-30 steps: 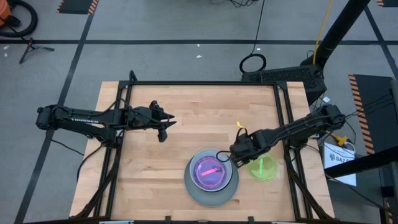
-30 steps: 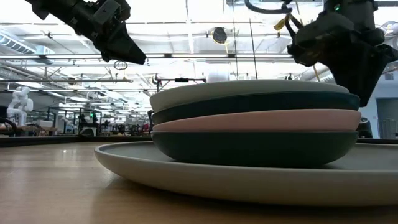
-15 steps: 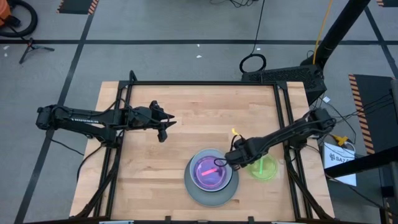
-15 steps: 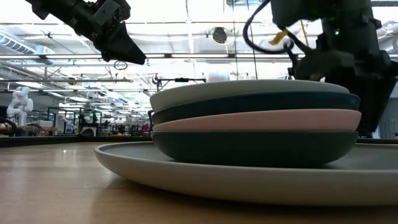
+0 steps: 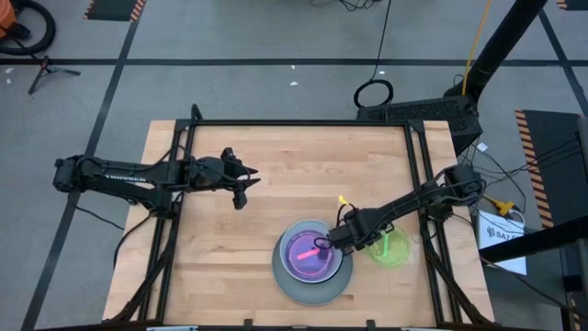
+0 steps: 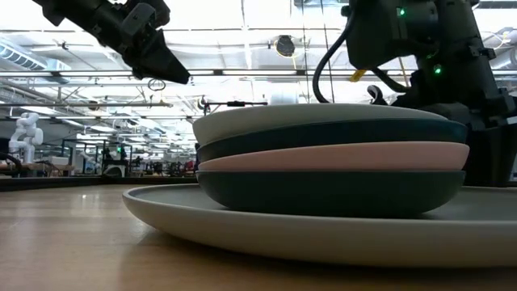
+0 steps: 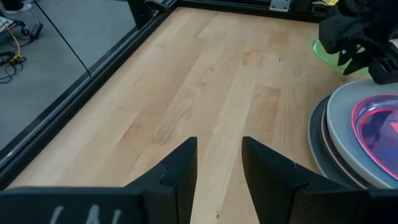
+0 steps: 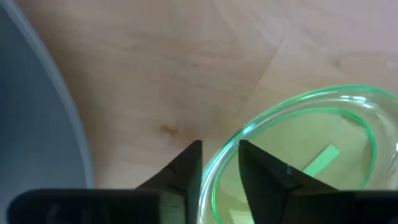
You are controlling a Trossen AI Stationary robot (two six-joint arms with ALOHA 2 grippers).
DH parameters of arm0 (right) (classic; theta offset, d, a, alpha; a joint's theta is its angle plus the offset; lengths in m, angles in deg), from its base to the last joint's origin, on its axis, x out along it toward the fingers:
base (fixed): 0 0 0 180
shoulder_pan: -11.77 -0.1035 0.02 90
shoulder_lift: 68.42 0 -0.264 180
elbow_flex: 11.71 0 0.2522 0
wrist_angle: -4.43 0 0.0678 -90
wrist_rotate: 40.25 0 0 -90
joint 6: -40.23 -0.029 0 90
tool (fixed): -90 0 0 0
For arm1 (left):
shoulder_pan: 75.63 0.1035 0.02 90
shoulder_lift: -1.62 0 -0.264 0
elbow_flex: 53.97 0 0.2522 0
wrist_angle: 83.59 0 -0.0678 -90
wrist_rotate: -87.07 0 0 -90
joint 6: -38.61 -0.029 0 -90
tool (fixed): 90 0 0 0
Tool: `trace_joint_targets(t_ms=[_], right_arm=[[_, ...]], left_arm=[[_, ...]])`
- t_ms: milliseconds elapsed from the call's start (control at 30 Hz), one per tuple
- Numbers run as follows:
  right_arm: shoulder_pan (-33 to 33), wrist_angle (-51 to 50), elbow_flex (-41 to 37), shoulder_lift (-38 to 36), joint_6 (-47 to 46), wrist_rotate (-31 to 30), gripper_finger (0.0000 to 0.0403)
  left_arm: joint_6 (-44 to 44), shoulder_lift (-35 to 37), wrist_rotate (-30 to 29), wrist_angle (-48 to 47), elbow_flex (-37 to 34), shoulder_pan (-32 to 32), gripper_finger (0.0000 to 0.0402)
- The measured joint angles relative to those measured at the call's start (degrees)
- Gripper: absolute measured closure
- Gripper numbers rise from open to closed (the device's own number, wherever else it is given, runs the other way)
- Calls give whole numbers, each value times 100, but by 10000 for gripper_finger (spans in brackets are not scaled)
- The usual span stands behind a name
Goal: Stack plastic plates
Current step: Stack the green plate on top of the pink plate
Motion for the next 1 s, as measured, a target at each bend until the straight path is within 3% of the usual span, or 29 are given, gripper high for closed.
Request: trace_joint_targets(t_ms=[367,700,1000], right_arm=[[1,-7,0,-2,133,-11,396],[4,-293,0,-99,615,-51,401],[10,-762,0,-931,615,-919,402]], left_arm=[[1,0,0,4,0,111,270],[3,0,0,11,0,111,270],[5,-1,-2,60,0,110,270]])
